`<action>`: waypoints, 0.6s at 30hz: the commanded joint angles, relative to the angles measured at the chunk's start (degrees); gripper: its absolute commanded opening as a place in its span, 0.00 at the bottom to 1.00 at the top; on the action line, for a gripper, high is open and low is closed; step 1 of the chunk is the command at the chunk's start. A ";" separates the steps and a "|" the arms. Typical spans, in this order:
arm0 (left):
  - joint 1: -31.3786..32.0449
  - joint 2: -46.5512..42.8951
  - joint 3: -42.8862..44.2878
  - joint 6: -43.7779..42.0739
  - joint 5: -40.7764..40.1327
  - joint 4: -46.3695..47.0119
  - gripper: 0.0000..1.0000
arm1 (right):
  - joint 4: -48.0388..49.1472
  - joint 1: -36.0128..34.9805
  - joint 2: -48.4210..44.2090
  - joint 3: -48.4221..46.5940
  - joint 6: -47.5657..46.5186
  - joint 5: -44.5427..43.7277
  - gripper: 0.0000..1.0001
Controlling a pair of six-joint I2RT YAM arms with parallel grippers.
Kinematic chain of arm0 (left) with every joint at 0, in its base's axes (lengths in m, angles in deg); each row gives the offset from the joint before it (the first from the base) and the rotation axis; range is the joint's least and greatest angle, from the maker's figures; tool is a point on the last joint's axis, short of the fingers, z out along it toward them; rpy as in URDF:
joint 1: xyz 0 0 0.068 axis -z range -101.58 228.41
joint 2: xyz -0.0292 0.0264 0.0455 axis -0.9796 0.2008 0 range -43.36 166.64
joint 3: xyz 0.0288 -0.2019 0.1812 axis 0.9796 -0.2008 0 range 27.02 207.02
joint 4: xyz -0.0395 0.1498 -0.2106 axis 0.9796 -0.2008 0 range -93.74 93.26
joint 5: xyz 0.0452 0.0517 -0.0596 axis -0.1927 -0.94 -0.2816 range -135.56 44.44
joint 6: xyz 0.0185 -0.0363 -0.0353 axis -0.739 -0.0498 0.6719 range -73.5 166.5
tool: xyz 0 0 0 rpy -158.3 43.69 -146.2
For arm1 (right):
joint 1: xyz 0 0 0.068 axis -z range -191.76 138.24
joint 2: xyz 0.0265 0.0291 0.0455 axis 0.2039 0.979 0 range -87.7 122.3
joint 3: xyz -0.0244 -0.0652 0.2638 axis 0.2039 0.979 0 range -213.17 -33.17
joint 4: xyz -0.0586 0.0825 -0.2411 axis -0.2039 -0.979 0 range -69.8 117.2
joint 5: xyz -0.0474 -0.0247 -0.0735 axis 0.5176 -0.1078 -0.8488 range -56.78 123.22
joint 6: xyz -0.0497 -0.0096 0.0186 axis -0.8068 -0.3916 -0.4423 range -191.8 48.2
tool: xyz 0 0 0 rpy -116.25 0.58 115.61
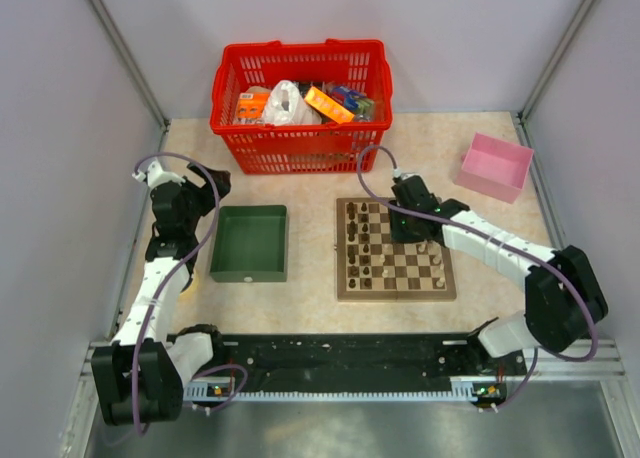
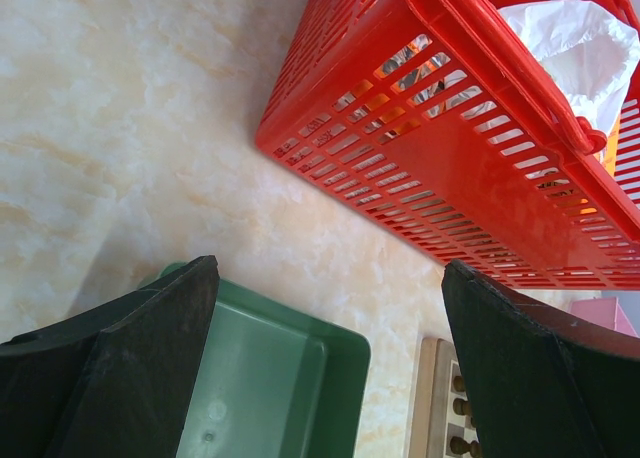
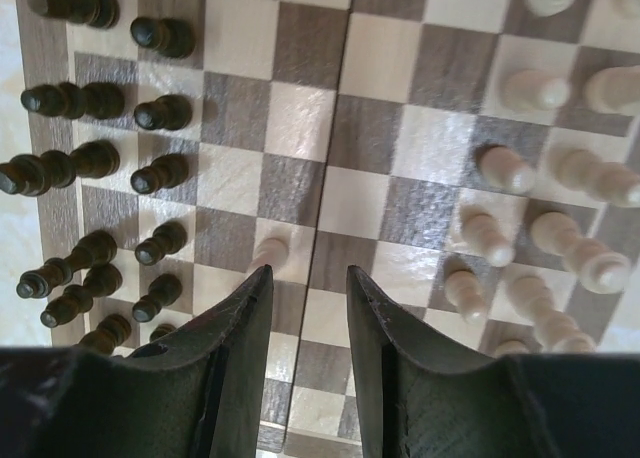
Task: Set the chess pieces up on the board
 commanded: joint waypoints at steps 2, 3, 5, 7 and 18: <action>-0.35 -1.46 0.23 -0.59 -0.92 2.18 0.99 | 2.80 -3.45 3.09 -3.39 1.54 1.42 0.36; -0.35 -1.37 0.23 -0.68 -0.92 2.18 0.99 | 2.98 -3.80 3.27 -3.31 1.72 1.42 0.37; -0.35 -1.28 0.40 -0.59 -0.91 2.27 0.99 | 3.15 -3.98 3.71 -3.31 1.90 1.42 0.38; -0.35 -1.11 0.40 -0.50 -0.83 2.27 0.99 | 3.24 -4.16 4.06 -3.31 1.90 1.59 0.38; -0.35 -0.93 0.58 -0.59 -0.65 2.45 0.99 | 3.15 -4.60 6.52 -3.66 1.81 1.59 0.35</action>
